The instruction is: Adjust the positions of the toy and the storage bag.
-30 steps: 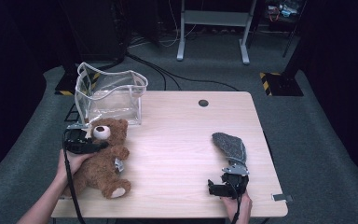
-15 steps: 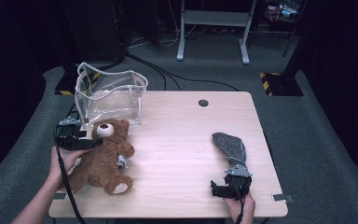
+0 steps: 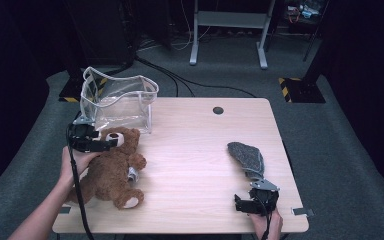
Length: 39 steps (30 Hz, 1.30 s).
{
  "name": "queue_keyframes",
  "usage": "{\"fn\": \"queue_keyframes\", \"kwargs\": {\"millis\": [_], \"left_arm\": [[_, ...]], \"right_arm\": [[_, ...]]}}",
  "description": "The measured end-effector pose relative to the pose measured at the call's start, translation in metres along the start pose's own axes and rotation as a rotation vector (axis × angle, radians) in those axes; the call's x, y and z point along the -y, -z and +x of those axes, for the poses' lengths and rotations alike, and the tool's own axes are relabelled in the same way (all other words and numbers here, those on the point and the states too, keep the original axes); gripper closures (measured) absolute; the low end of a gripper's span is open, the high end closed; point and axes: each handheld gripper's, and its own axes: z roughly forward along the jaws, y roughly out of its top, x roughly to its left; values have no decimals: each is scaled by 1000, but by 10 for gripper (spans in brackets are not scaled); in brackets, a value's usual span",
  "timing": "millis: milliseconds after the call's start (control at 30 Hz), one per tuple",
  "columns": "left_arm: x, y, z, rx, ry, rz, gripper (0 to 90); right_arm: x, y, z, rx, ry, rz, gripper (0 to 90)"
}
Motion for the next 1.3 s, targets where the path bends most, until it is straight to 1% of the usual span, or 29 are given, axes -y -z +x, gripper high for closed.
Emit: {"fn": "queue_keyframes", "kwargs": {"millis": [133,167,200,267,367,400,433,500,533,567,600,633,667,700,733,767,800,833,867,1067,1100,1167,1300], "left_arm": [[-15,-2,-5,-16,-15,-11,75],[-15,-2,-5,-16,-15,-11,74],[-24,-2,-7,-30,-20,-38,71],[-35,1,-8,-38,-36,-64,74],[-55,2,-9,-43,-50,-97,80],[-62,2,-9,-41,-60,-97,85],[-68,1,-10,-47,-69,-107,87],[-80,-3,-10,-45,-84,-103,88],[-80,-3,-10,-45,-84,-103,87],[-91,-8,-10,-45,-93,-95,85],[-91,-8,-10,-45,-93,-95,80],[-96,-12,-10,-47,-90,-97,80],[-102,-15,-8,-37,-94,-90,74],[-109,-21,-8,-42,-96,-86,61],[-113,-24,-8,-37,-98,-81,59],[-117,-27,-8,-44,-110,-76,58],[-120,-31,-8,-41,-115,-78,57],[-124,-33,-8,-43,-135,-61,61],[-127,-37,-9,-51,-141,-60,58],[-145,-57,-8,-48,-151,-39,79],[-147,-61,-10,-53,-158,-47,86],[-151,-68,-12,-47,-165,-31,100],[-157,-78,-17,-55,-184,-11,129]], "right_arm": [[0,-1,-1,-6,-3,7,0],[0,-1,-1,-6,-3,7,0],[0,-1,-2,-7,-5,6,0],[0,-1,-2,-5,-2,7,0],[-1,-2,-1,-2,-9,3,0],[-1,-2,-1,-3,-10,3,0],[-1,-2,0,-2,-9,3,0],[0,-2,0,-2,-9,3,0],[0,-2,0,-2,-9,3,0],[0,-2,0,-2,-9,3,0],[0,-2,-1,-5,-4,5,0],[0,-2,-1,-5,-4,5,0],[0,-2,0,-2,-9,3,0],[0,-2,-1,-4,-4,5,0],[0,-1,-1,-6,5,8,0],[0,-1,-1,-6,4,8,0],[0,-1,-1,-6,4,7,0],[0,-1,-1,-6,0,10,0],[0,-1,-1,-6,1,9,0],[0,-1,-1,-6,5,7,0],[0,-1,-1,-7,0,9,0],[0,-1,-1,-7,1,7,0],[0,-1,-1,-7,2,6,0]]}}
